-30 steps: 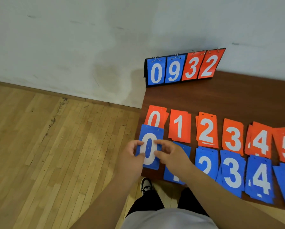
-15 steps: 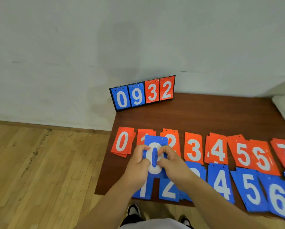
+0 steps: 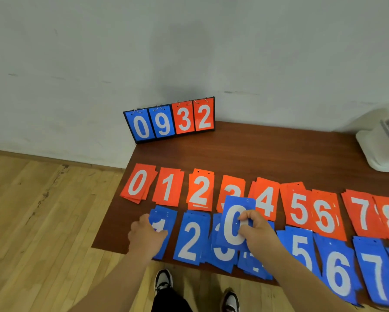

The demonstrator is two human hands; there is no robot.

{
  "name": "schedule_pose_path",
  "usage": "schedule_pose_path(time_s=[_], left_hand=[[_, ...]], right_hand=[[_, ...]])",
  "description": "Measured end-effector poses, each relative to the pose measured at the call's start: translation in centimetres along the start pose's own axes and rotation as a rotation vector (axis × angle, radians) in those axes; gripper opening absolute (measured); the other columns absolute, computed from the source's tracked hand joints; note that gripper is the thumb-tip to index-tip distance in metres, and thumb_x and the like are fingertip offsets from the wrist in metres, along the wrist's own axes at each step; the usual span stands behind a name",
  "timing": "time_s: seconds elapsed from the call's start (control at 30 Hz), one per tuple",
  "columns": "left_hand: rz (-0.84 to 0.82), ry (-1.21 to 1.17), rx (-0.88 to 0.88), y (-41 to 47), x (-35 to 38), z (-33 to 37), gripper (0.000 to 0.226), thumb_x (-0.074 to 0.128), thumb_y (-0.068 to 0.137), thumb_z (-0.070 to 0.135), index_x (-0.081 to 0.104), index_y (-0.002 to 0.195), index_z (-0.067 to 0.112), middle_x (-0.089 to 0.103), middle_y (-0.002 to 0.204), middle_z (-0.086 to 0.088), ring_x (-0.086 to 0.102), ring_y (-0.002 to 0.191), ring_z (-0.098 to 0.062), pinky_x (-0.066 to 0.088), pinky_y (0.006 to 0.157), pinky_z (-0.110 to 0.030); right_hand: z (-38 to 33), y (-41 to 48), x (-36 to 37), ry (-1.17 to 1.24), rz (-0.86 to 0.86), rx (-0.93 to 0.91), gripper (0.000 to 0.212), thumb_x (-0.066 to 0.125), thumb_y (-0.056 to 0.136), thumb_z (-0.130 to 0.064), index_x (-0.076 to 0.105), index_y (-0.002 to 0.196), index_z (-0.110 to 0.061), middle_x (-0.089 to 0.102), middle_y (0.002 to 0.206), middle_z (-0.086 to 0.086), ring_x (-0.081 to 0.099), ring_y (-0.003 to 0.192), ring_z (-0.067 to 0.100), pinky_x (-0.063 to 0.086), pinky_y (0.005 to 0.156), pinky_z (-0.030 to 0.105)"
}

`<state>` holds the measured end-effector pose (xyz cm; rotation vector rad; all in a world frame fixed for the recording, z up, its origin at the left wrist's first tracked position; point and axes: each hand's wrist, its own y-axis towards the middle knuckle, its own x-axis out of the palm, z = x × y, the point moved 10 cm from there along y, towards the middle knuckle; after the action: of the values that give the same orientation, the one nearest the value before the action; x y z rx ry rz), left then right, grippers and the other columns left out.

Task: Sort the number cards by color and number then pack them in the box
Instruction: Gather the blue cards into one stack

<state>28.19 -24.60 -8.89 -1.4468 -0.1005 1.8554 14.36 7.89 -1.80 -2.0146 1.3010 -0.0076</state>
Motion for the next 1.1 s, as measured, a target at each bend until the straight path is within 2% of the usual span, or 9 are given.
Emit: schedule_pose_path(time_s=[0.23, 0.33, 0.43, 0.53, 0.67, 0.83, 0.93, 1.03, 1.1], left_hand=[[-0.018, 0.158, 0.032, -0.1, 1.5, 0.6, 0.097, 0.083, 0.079, 0.043, 0.02, 0.152, 0.028, 0.031, 0.14, -0.008, 0.039, 0.13, -0.035, 0.047, 0.1, -0.044], [-0.062, 0.068, 0.061, 0.3, 1.8, 0.5, 0.102, 0.088, 0.076, 0.037, 0.021, 0.151, 0.03, 0.032, 0.131, -0.005, 0.055, 0.114, -0.028, 0.055, 0.091, -0.04], [-0.09, -0.018, 0.111, 0.1, 2.2, 0.6, 0.1, 0.088, 0.079, 0.029, 0.02, 0.153, 0.033, 0.038, 0.129, -0.003, 0.057, 0.091, -0.015, 0.054, 0.072, -0.028], [-0.125, -0.068, 0.158, -0.3, 2.6, 0.4, 0.095, 0.084, 0.083, 0.026, 0.024, 0.156, 0.033, 0.05, 0.132, 0.0, 0.053, 0.095, -0.01, 0.046, 0.07, -0.022], [-0.172, -0.21, 0.143, -0.3, 2.6, -0.6, 0.071, 0.078, 0.089, 0.018, 0.039, 0.147, 0.031, 0.054, 0.132, 0.005, 0.059, 0.084, -0.007, 0.045, 0.059, -0.013], [-0.158, -0.382, 0.067, -0.9, -0.1, -1.7, 0.047, 0.057, 0.097, 0.006, 0.048, 0.135, 0.032, 0.065, 0.105, -0.003, 0.057, 0.054, -0.013, 0.043, 0.044, -0.021], [-0.143, -0.458, 0.099, -1.8, -2.8, -1.2, 0.04, 0.054, 0.099, 0.006, 0.05, 0.129, 0.033, 0.063, 0.098, 0.003, 0.064, 0.064, -0.02, 0.049, 0.05, -0.027], [-0.151, -0.55, 0.135, -3.1, -5.2, 0.0, 0.036, 0.057, 0.1, 0.008, 0.051, 0.121, 0.036, 0.061, 0.104, 0.006, 0.071, 0.082, -0.02, 0.058, 0.058, -0.033], [-0.176, -0.609, 0.17, -4.1, -6.4, 1.4, 0.033, 0.061, 0.1, 0.01, 0.052, 0.118, 0.036, 0.059, 0.11, 0.01, 0.07, 0.089, -0.014, 0.058, 0.056, -0.025]], right_hand=[[1.2, 0.1, 0.7, -0.071, -0.036, 0.009, 0.023, 0.047, 0.098, -0.005, 0.06, 0.1, -0.025, 0.058, 0.086, 0.009, 0.038, 0.05, 0.014, 0.032, 0.043, 0.024], [1.6, -0.1, 2.1, -0.049, -0.056, 0.053, 0.023, 0.048, 0.097, -0.005, 0.061, 0.1, -0.024, 0.06, 0.091, 0.001, 0.042, 0.055, 0.019, 0.033, 0.045, 0.026], [1.6, -0.3, 3.3, -0.037, -0.062, 0.077, 0.017, 0.052, 0.1, -0.008, 0.06, 0.102, -0.023, 0.06, 0.104, -0.006, 0.059, 0.065, 0.017, 0.04, 0.044, 0.018], [1.4, -0.2, 3.9, -0.034, -0.03, 0.087, 0.017, 0.052, 0.1, -0.009, 0.06, 0.101, -0.024, 0.062, 0.106, -0.002, 0.066, 0.073, 0.02, 0.045, 0.047, 0.02], [0.3, -0.5, 4.7, -0.032, 0.008, 0.086, 0.019, 0.054, 0.1, -0.009, 0.061, 0.099, -0.026, 0.061, 0.104, -0.005, 0.068, 0.092, 0.033, 0.061, 0.072, 0.05], [-0.3, -0.9, 5.4, 0.008, 0.061, 0.121, 0.014, 0.053, 0.103, -0.013, 0.061, 0.099, -0.023, 0.062, 0.103, -0.003, 0.069, 0.088, 0.021, 0.062, 0.066, 0.043], [-1.2, -1.2, 5.8, 0.073, 0.095, 0.155, 0.015, 0.051, 0.105, -0.014, 0.063, 0.099, -0.021, 0.064, 0.106, 0.001, 0.069, 0.088, 0.019, 0.054, 0.047, 0.023], [-3.1, -1.8, 6.4, 0.125, 0.092, 0.136, 0.019, 0.05, 0.105, -0.016, 0.065, 0.097, -0.024, 0.067, 0.108, 0.004, 0.072, 0.09, 0.022, 0.06, 0.056, 0.03], [-5.3, -2.6, 6.9, 0.151, 0.065, 0.082, 0.015, 0.053, 0.104, -0.02, 0.065, 0.099, -0.027, 0.068, 0.108, 0.003, 0.074, 0.087, 0.021, 0.06, 0.063, 0.035]])
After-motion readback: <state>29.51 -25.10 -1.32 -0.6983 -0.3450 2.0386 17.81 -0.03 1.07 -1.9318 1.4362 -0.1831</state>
